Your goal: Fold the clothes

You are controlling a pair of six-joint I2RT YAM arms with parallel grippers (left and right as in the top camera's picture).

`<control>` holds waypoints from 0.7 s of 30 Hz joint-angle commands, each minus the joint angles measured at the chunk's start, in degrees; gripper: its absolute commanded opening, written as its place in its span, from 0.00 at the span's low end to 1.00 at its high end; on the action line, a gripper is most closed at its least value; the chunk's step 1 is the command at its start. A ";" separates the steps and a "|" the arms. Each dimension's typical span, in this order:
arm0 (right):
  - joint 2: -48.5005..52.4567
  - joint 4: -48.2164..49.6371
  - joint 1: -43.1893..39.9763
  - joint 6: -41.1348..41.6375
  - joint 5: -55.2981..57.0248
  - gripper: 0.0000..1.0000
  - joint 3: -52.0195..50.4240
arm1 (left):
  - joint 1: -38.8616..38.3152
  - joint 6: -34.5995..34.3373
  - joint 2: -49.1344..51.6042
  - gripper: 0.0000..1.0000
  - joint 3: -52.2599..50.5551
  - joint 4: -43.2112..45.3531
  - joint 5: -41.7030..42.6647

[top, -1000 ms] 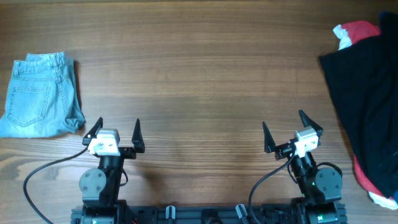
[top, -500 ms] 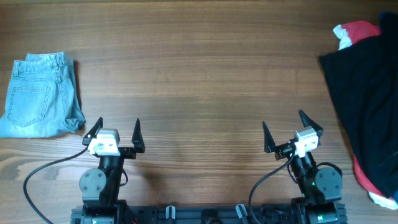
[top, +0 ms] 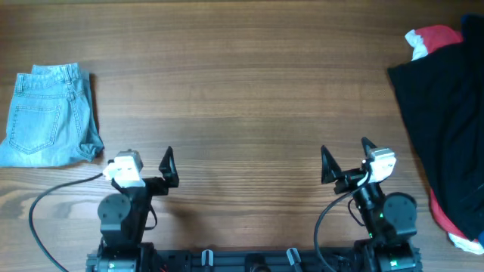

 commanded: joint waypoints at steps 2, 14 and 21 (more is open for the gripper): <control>15.19 -3.80 -0.22 2.36 3.13 1.00 14.36 | -0.20 -3.26 10.88 1.00 13.57 -8.11 3.87; 74.66 -20.37 -1.49 -10.21 16.50 1.00 58.31 | -0.17 -3.26 48.15 1.00 43.06 -33.20 6.95; 91.52 -9.40 -16.85 -10.32 19.89 0.99 58.31 | -0.15 -3.43 48.63 1.00 43.06 -32.65 6.97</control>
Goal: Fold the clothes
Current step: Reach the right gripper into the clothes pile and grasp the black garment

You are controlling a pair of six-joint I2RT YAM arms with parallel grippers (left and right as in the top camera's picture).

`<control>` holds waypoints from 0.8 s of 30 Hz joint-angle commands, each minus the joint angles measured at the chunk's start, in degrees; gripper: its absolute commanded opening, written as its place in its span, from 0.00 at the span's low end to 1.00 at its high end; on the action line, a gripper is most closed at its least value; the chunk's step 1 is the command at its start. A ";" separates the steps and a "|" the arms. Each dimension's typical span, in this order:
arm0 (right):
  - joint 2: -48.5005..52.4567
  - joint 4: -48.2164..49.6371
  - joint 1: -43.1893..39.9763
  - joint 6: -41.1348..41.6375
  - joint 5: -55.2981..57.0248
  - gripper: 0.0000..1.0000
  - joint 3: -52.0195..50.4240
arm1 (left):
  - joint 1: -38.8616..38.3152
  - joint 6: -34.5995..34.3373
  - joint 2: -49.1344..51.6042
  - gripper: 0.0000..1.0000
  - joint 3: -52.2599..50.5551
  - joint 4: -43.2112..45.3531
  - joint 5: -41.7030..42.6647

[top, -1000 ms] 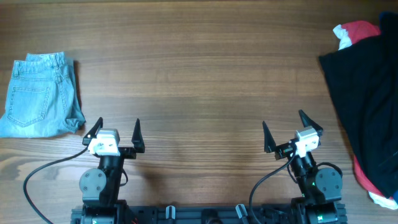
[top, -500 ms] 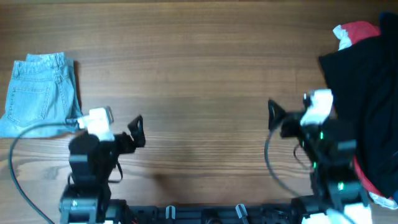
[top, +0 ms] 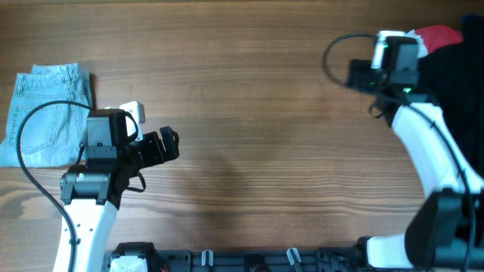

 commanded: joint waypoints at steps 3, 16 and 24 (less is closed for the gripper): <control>13.18 5.49 -8.50 -0.68 2.49 0.99 0.74 | -0.11 -0.74 0.11 1.00 1.18 0.61 1.14; 24.37 13.40 -11.10 -0.48 7.26 0.39 0.74 | -0.11 -0.74 0.11 1.00 1.18 2.97 1.16; 17.68 9.62 -8.92 0.17 5.16 0.04 1.70 | -0.11 -0.72 0.11 1.00 1.18 2.97 1.14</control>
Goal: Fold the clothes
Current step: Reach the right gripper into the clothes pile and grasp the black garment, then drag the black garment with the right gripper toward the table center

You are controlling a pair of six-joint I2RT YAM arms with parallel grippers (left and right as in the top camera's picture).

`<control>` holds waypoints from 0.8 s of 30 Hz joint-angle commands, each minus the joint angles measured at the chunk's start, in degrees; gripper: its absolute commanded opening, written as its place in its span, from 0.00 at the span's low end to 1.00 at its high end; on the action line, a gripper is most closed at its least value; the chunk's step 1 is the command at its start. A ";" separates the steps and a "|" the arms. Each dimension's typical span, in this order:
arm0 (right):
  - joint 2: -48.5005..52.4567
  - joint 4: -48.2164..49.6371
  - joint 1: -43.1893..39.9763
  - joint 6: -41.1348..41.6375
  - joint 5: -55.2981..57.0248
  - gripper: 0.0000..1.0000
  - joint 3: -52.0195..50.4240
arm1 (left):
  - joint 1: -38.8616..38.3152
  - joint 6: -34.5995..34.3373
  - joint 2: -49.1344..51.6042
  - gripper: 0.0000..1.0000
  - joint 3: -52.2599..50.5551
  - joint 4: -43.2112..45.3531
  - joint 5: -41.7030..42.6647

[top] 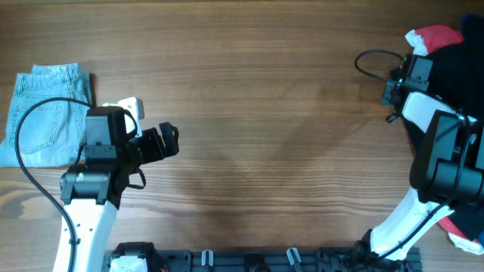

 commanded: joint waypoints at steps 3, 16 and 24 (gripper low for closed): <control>-14.14 -5.77 6.16 -4.96 -3.58 0.04 1.05 | -0.11 -0.72 0.07 1.00 1.03 0.20 1.09; -22.14 6.64 47.76 5.01 -11.23 0.07 1.05 | -0.11 -0.72 0.07 1.00 1.01 0.87 1.09; -20.61 14.91 42.07 14.97 -4.39 0.99 1.05 | -0.11 -0.74 0.07 1.00 1.01 1.73 1.11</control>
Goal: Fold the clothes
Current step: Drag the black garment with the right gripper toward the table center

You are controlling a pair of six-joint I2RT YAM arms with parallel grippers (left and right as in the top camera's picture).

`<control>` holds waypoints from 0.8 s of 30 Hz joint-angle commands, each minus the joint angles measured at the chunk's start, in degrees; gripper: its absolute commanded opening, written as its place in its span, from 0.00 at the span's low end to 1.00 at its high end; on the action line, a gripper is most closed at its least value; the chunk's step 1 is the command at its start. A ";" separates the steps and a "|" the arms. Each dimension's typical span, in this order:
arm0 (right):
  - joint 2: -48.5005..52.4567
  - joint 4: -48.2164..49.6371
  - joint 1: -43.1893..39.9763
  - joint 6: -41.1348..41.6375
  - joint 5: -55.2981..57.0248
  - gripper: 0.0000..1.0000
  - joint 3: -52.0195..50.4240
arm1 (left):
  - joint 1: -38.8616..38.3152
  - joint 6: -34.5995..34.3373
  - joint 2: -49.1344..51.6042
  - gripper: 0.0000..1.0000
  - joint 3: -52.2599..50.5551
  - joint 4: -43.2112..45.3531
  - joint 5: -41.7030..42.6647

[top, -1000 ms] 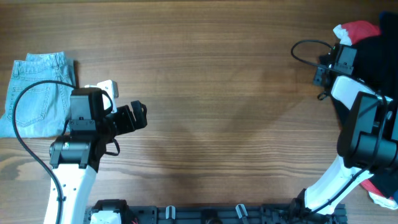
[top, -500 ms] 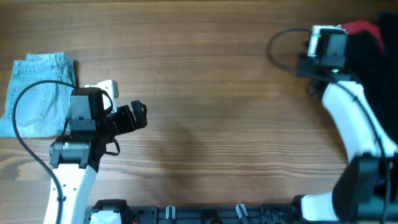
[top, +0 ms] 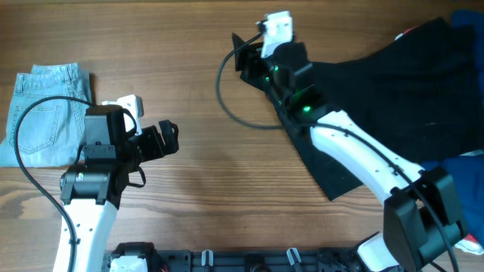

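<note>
A black garment (top: 393, 91) lies spread from the table's centre to the right edge. My right gripper (top: 240, 57) reaches far left over the upper middle of the table. The garment's near corner runs under its wrist and looks pulled taut, so the gripper appears shut on the cloth. Folded light-blue jeans (top: 45, 113) lie at the left edge. My left gripper (top: 168, 139) hovers just right of the jeans with nothing in it. Its fingers are stacked in this view, so their gap does not show.
Blue cloth (top: 454, 162) shows beside the black garment at the right edge, with a red-and-white bit (top: 473, 243) in the bottom right corner. Bare wood table (top: 189, 204) lies between the arms. A black cable (top: 227, 106) loops off the right arm.
My right gripper has moved from the clothes pile at the far right to the upper middle of the table. The black garment has come with it and now stretches across the right half. The left arm is unchanged.
Both arms first rested at the front edge, jeans folded at the left and the pile at the right. Then the left arm stood by the jeans and the right gripper was at the pile's top corner. It stayed at the pile, and now the black garment is drawn toward the centre.
</note>
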 commanded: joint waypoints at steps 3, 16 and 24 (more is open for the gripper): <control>-7.06 -26.36 -8.09 -1.66 7.65 0.99 0.26 | -0.13 -0.74 0.04 1.00 0.90 0.31 2.03; -11.19 -62.16 -11.04 7.69 -2.49 0.99 -13.64 | -0.13 -0.76 0.33 1.00 0.90 -0.20 2.23; -11.10 -48.89 -11.04 7.34 -5.33 0.99 -27.54 | -0.13 -0.76 0.31 1.00 0.90 -1.29 2.23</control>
